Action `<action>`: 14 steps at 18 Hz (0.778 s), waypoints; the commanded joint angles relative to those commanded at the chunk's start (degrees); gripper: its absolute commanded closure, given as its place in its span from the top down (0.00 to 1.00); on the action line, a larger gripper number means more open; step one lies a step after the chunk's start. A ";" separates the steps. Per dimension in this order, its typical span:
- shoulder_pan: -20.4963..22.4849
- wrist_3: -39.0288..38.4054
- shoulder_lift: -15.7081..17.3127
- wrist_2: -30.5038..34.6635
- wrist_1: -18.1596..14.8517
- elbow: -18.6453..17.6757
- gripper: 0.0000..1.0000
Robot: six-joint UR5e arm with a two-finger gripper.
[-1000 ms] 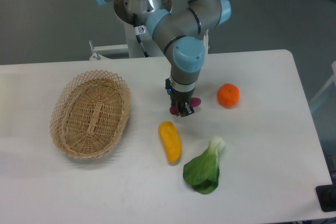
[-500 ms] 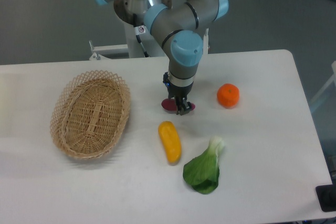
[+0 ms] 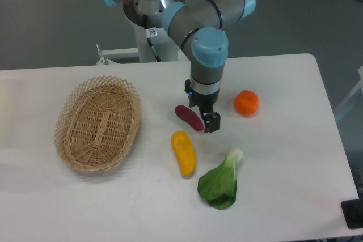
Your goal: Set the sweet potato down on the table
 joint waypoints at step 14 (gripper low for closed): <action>3.96 -1.31 -10.81 0.70 -4.03 18.98 1.00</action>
